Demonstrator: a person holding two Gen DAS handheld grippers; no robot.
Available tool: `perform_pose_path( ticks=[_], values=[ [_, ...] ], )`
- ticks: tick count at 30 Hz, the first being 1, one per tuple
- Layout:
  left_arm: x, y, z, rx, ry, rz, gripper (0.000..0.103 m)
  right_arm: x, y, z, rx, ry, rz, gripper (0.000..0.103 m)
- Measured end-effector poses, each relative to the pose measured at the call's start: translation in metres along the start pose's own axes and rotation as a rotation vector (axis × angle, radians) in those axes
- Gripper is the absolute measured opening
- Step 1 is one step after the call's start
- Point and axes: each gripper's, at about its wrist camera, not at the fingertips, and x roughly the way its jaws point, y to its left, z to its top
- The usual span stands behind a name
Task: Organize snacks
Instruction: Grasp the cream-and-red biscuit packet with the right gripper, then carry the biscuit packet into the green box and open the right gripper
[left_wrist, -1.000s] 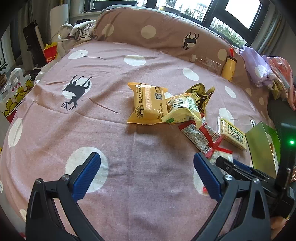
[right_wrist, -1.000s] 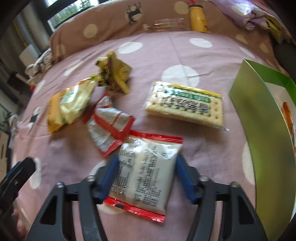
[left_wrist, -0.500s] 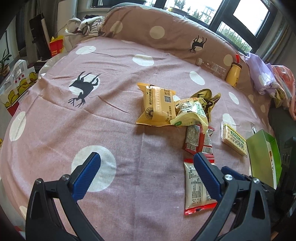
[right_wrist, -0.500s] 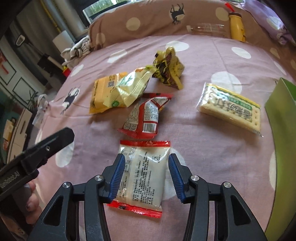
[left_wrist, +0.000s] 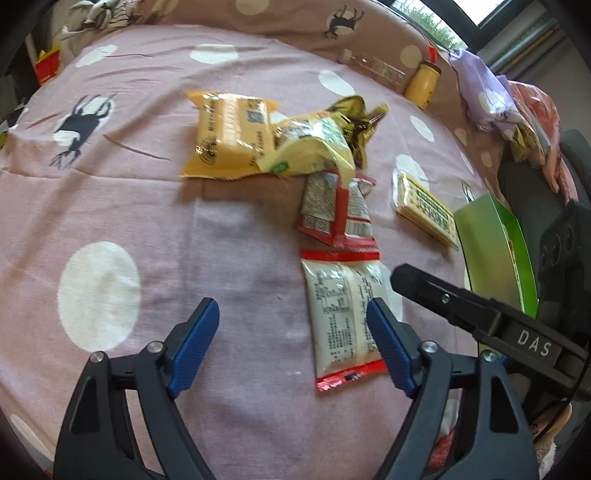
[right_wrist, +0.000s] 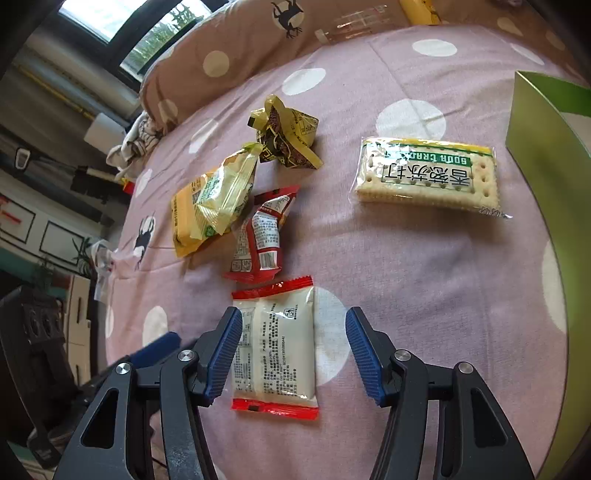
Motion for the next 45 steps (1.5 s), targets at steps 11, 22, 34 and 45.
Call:
perform_pose_path(
  ticks=[11, 22, 34, 45],
  values=[
    [0.023, -0.022, -0.006, 0.097, 0.053, -0.015, 0.069, 0.022, 0.004, -0.006, 0.025, 0.081, 0.048, 0.059],
    [0.018, -0.039, -0.01, 0.158, 0.004, -0.051, 0.051, 0.014, 0.017, -0.009, -0.018, 0.044, 0.008, 0.059],
    [-0.036, -0.071, -0.015, 0.249, -0.249, -0.101, 0.047, -0.053, 0.039, -0.014, -0.105, -0.172, -0.006, 0.059],
    [-0.063, -0.142, -0.013, 0.425, -0.442, -0.21, 0.041, -0.14, 0.017, -0.016, -0.088, -0.473, -0.098, 0.06]
  ],
)
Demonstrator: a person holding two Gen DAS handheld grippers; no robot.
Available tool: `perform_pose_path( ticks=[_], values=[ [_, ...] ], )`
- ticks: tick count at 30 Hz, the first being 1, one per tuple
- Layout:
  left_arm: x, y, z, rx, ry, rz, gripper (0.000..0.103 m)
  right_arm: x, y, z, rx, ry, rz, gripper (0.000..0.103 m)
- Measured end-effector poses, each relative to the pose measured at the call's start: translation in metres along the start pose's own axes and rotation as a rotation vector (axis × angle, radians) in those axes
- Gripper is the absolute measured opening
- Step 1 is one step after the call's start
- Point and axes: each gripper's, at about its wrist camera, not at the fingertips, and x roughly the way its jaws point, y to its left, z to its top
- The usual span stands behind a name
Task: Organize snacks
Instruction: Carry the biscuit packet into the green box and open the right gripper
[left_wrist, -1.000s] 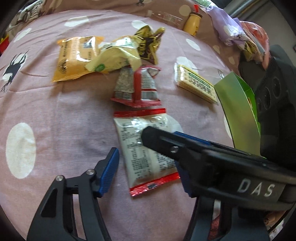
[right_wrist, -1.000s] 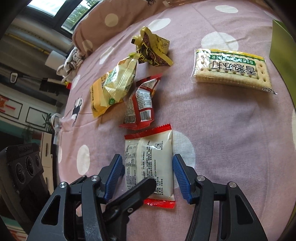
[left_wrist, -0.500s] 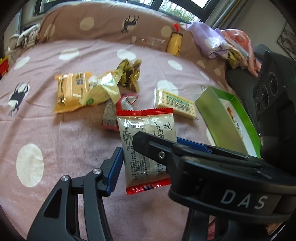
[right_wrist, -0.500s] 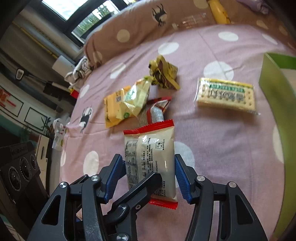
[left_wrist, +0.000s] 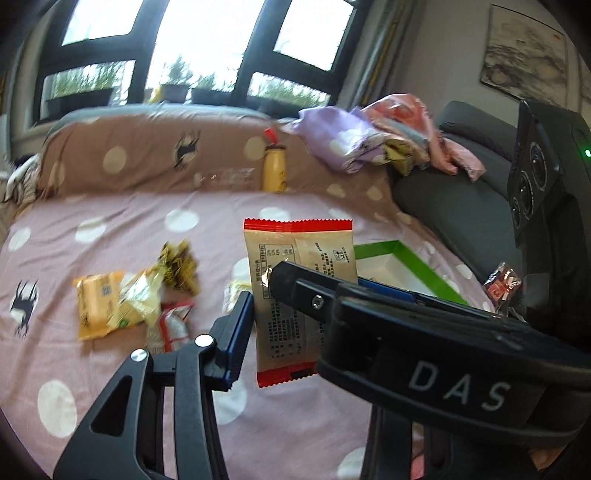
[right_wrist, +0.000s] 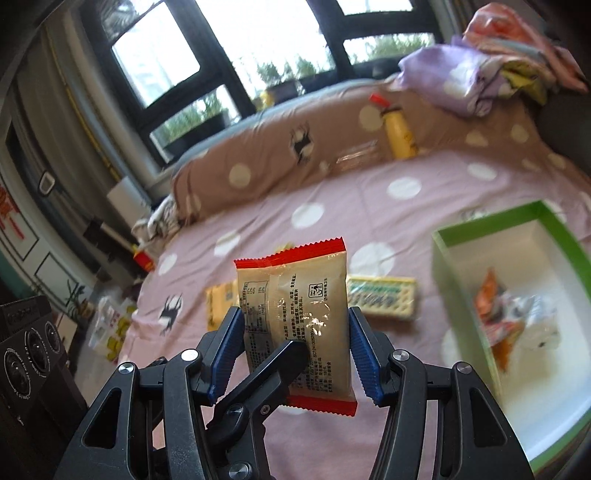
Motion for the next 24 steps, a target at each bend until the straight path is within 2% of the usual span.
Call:
perform_pose_path(
  ticks=[5, 11, 20, 24],
  values=[
    [0.014, -0.035, 0.016, 0.085, -0.024, -0.066, 0.042, -0.028, -0.032, 0.012, 0.053, -0.097, -0.038, 0.06],
    [0.047, -0.071, 0.027, 0.141, 0.014, -0.146, 0.042, -0.046, -0.075, 0.018, 0.152, -0.154, -0.094, 0.06],
    [0.092, -0.12, 0.027, 0.202, 0.102, -0.248, 0.042, -0.06, -0.137, 0.015, 0.305, -0.177, -0.175, 0.06],
    [0.108, -0.134, 0.026, 0.218, 0.141, -0.27, 0.041, -0.058, -0.159, 0.014, 0.358, -0.166, -0.203, 0.059]
  ],
)
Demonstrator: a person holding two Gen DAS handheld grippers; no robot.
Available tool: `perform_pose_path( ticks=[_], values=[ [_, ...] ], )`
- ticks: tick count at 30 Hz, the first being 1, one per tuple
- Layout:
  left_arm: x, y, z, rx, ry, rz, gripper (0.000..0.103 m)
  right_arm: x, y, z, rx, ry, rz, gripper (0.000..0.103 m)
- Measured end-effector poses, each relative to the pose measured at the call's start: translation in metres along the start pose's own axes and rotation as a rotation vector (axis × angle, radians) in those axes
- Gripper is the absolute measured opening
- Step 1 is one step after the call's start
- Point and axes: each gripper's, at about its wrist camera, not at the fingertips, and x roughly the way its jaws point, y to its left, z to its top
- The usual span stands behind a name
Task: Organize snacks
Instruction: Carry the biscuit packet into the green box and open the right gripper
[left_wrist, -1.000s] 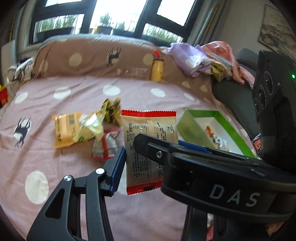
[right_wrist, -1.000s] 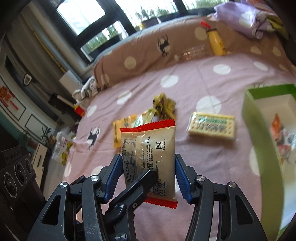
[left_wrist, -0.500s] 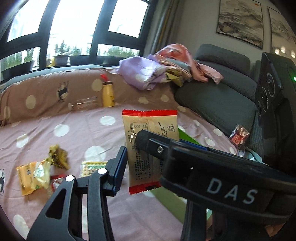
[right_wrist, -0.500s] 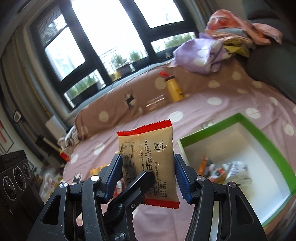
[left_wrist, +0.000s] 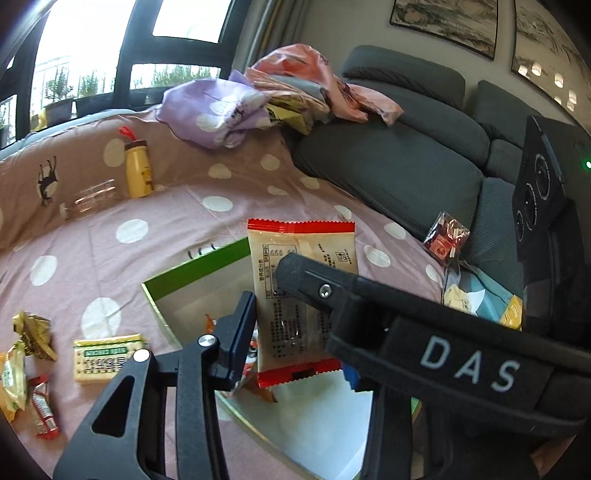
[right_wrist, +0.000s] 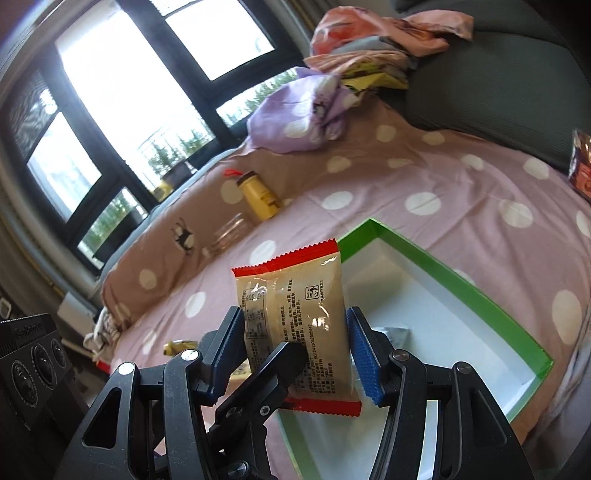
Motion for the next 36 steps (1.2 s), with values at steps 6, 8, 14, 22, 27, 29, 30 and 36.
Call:
perform_pose_path(
  ticks=[6, 8, 14, 22, 27, 29, 30, 36],
  values=[
    [0.026, -0.002, 0.001, -0.022, 0.074, -0.041, 0.038, 0.01, -0.027, 0.003, 0.083, 0.037, -0.024, 0.059],
    [0.033, -0.003, 0.0, -0.032, 0.098, -0.058, 0.038, 0.013, -0.034, 0.003, 0.097, 0.045, -0.044, 0.059],
    [0.051, -0.005, -0.004, -0.053, 0.161, -0.08, 0.037, 0.021, -0.048, 0.002, 0.142, 0.085, -0.084, 0.059],
    [0.065, -0.007, -0.009, -0.086, 0.222, -0.075, 0.035, 0.029, -0.061, 0.001, 0.181, 0.126, -0.114, 0.059],
    [0.072, -0.006, -0.012, -0.092, 0.251, -0.079, 0.034, 0.033, -0.067, -0.001, 0.195, 0.146, -0.136, 0.059],
    [0.076, -0.005, -0.013, -0.106, 0.272, -0.084, 0.034, 0.036, -0.069, 0.0, 0.203, 0.154, -0.15, 0.06],
    [0.078, -0.005, -0.014, -0.111, 0.28, -0.085, 0.034, 0.037, -0.07, -0.001, 0.204, 0.157, -0.159, 0.06],
    [0.079, -0.01, -0.015, -0.125, 0.291, -0.078, 0.036, 0.034, -0.073, 0.0, 0.211, 0.157, -0.169, 0.06]
  ],
)
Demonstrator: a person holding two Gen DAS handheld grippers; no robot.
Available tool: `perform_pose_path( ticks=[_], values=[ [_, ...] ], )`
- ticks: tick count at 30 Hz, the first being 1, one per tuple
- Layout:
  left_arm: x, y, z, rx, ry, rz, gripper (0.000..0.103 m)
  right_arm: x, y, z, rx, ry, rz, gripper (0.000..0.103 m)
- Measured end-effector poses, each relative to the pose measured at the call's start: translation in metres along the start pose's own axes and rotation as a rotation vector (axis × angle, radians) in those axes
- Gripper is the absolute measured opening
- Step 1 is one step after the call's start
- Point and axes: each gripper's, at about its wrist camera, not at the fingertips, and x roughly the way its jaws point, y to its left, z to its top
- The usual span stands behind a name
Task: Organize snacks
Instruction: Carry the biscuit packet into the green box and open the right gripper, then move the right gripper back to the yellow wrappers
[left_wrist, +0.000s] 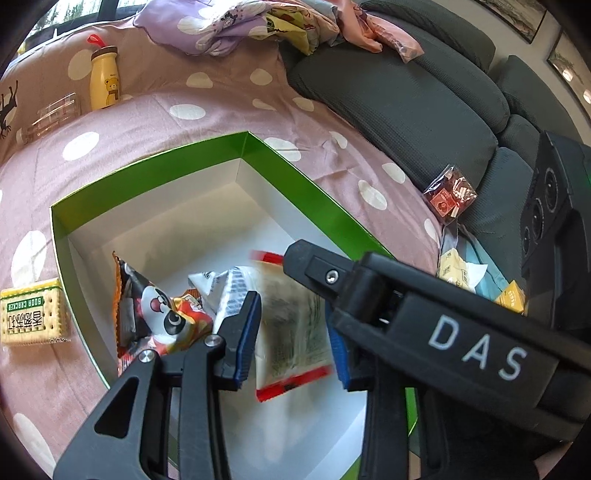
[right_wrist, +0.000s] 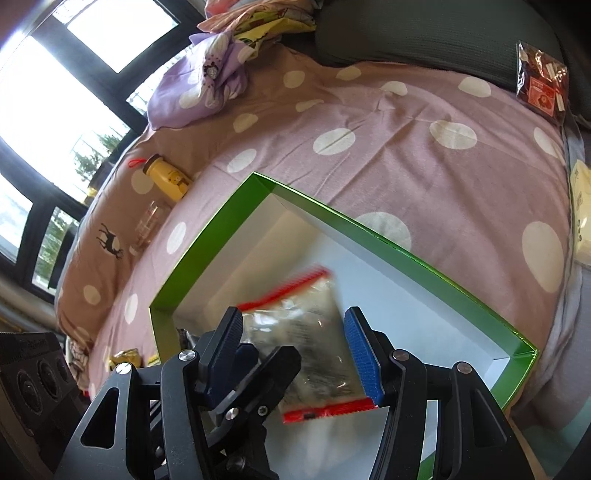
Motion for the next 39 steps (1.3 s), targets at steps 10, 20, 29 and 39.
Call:
perform_pose_path(
  ticks=[10, 20, 29, 39],
  values=[
    [-0.035, 0.01, -0.005, -0.019, -0.085, 0.041, 0.055, -0.008, 0.009, -0.002, -0.024, -0.042, 0.014, 0.074],
    [-0.101, 0.04, -0.023, -0.117, -0.233, 0.053, 0.079, -0.021, 0.037, -0.01, -0.11, -0.104, 0.049, 0.082],
    [-0.172, 0.088, -0.059, -0.225, -0.355, 0.183, 0.088, -0.031, 0.074, -0.025, -0.238, -0.164, 0.037, 0.097],
    [-0.222, 0.148, -0.115, -0.382, -0.401, 0.381, 0.099, -0.028, 0.137, -0.064, -0.44, -0.155, 0.118, 0.097]
  ],
)
